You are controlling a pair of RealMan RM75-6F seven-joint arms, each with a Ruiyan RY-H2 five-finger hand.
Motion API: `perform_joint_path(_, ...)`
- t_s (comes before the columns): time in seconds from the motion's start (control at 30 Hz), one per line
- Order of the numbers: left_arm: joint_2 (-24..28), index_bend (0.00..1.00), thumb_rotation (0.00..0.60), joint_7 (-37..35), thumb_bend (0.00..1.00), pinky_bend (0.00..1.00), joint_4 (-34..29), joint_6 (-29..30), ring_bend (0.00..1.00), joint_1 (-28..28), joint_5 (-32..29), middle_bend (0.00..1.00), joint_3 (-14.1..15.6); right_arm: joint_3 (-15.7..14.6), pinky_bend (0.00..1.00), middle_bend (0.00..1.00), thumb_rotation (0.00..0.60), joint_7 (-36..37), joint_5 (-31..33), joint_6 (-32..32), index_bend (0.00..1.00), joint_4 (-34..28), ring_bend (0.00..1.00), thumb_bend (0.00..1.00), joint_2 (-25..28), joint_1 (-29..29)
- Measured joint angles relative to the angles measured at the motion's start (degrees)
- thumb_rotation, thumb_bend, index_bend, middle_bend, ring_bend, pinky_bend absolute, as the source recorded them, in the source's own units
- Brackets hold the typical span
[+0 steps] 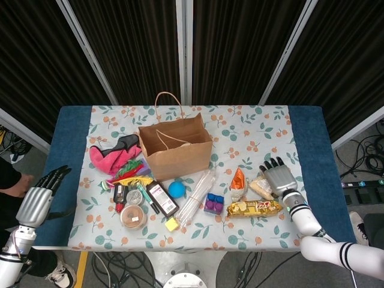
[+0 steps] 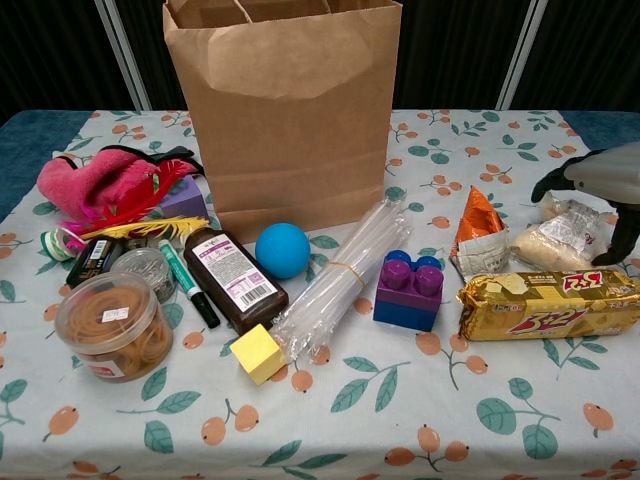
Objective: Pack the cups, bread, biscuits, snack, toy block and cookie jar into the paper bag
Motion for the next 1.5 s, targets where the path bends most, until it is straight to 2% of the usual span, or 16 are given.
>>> perform_joint_path(0.13,0.08,0.14,0.6,0.03,0.19,0.22,-0.03,0.15,0.13,0.23,-0.02,0.18,0.13,-0.3,0.02,0.32,0.6,-1.26,0.36,0.95,0.49,0.69,0.15,0.15,-1.2,0.23)
perform_joint_path(0.3,0.24,0.14,0.6,0.01,0.19,0.22,-0.3,0.39,0.13,0.35,0.22,0.18,0.27,-0.26,0.1,0.45,0.6,-1.56,-0.41,3.61,0.69,0.76,0.27,0.2,-1.64,-0.28)
perform_joint_path(0.4,0.34,0.14,0.6,0.02,0.19,0.22,-0.56,0.53,0.13,0.29,0.45,0.18,0.25,0.2,0.12,0.48,0.6,-0.72,-2.59,6.26,0.73,-0.08,0.3,0.21,-1.2,-1.0)
perform_joint_path(0.53,0.49,0.14,0.6,0.05,0.19,0.22,-0.92,0.74,0.13,0.19,0.84,0.18,0.25,1.67,0.12,0.49,0.6,1.29,-6.01,10.36,0.74,-3.67,0.31,0.21,1.48,-1.88)
perform_joint_path(0.63,0.6,0.14,0.6,0.09,0.19,0.22,-1.23,1.07,0.13,0.2,1.1,0.18,0.25,3.92,0.12,0.49,0.6,3.01,-7.96,12.81,0.74,-8.3,0.31,0.21,5.0,-2.23)
perform_joint_path(0.73,0.75,0.14,0.6,0.11,0.19,0.22,-1.48,1.32,0.13,0.24,1.27,0.18,0.27,7.52,0.12,0.48,0.6,4.32,-9.55,15.48,0.74,-14.17,0.31,0.21,9.22,-2.12)
perform_joint_path(0.87,0.86,0.14,0.6,-0.06,0.19,0.22,-1.55,1.45,0.13,0.32,1.44,0.18,0.39,14.93,0.12,0.47,0.6,4.65,-9.7,17.71,0.73,-21.04,0.31,0.21,14.23,-0.11)
perform_joint_path(1.0,1.06,0.14,0.6,-0.5,0.19,0.22,-1.14,1.39,0.13,0.1,1.77,0.18,0.44,21.42,0.12,0.47,0.6,2.91,-6.82,17.82,0.72,-23.34,0.31,0.21,15.51,5.0)
perform_joint_path(1.07,1.06,0.14,0.6,-0.61,0.19,0.22,-1.03,1.46,0.13,0.05,1.57,0.18,0.2,23.67,0.12,0.46,0.6,1.46,-4.82,17.74,0.71,-23.06,0.31,0.21,14.55,8.43)
perform_joint_path(1.2,1.01,0.14,0.6,-0.94,0.19,0.22,-0.42,1.45,0.13,0.04,0.97,0.18,-0.16,25.36,0.12,0.46,0.6,0.36,-3.26,18.79,0.71,-20.84,0.31,0.21,9.21,12.72)
perform_joint_path(1.37,1.04,0.14,0.6,-1.64,0.19,0.22,0.43,1.15,0.13,0.01,0.53,0.18,-0.28,25.7,0.12,0.44,0.6,0.72,-5.49,22.68,0.7,-14.12,0.31,0.22,-1.89,16.13)
perform_joint_path(1.5,0.87,0.14,0.6,-2.15,0.19,0.22,1.31,0.9,0.13,0.18,-0.14,0.18,-0.37,25.11,0.11,0.43,0.6,0.65,-7.7,24.82,0.68,-6.85,0.29,0.24,-8.35,18.23)
